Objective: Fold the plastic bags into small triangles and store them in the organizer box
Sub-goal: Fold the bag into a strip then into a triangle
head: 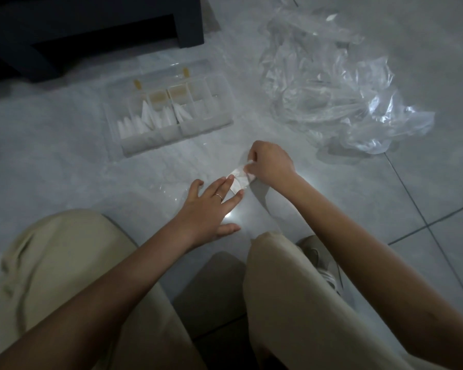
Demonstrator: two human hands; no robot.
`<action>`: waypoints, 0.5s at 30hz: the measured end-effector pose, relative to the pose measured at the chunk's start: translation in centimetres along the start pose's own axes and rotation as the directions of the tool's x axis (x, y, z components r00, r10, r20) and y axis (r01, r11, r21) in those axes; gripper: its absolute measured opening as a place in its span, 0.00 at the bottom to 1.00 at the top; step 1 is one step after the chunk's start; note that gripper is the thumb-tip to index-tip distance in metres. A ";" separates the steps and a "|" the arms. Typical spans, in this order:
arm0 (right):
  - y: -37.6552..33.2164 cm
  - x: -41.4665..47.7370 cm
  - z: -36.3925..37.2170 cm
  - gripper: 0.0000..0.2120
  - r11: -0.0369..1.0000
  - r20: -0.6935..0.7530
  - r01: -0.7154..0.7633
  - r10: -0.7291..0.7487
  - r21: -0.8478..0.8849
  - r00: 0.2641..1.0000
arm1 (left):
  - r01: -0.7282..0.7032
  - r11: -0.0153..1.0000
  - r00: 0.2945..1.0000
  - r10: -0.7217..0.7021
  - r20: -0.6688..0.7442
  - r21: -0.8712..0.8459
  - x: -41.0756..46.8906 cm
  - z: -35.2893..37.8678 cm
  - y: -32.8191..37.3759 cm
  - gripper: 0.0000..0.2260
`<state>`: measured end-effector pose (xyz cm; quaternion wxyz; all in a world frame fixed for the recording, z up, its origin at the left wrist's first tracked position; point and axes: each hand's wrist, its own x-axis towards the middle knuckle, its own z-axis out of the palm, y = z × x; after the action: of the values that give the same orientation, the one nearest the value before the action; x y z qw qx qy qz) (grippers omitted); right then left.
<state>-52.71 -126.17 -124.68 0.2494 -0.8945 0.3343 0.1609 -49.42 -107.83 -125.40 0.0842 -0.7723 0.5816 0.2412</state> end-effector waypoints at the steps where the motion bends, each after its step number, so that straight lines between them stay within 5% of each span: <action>1: 0.2 0.1 -0.1 0.08 0.999 0.022 0.001 -0.002 0.052 1.000 | -0.003 1.000 1.000 0.003 -0.006 -0.009 0.0 0.0 -0.2 0.32; 5: 1.6 0.9 -0.9 0.15 0.931 0.106 -0.051 0.014 0.362 0.994 | -0.014 0.998 1.000 0.012 -0.019 -0.068 -0.2 -0.3 -0.5 0.28; 9: 3.2 1.1 -1.5 0.07 0.839 0.203 -0.108 -0.003 0.533 0.979 | -0.012 0.940 0.984 -0.050 -0.173 -0.340 0.0 0.0 -0.9 0.19; 12: 4.1 0.6 -1.1 0.06 0.745 0.191 -0.093 -0.046 0.661 0.981 | -0.039 0.701 0.881 -0.312 -0.355 -0.712 1.0 0.0 -0.9 0.17; 15: 4.3 -0.5 -0.2 0.07 0.629 0.136 -0.044 -0.098 0.776 0.986 | -0.071 0.400 0.814 -0.507 -0.285 -0.914 1.8 -0.6 -0.4 0.22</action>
<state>-55.96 -128.85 -125.79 0.6392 -0.6883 0.3356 0.0710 -48.54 -109.49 -125.73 -0.4681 -0.8014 0.2487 0.2772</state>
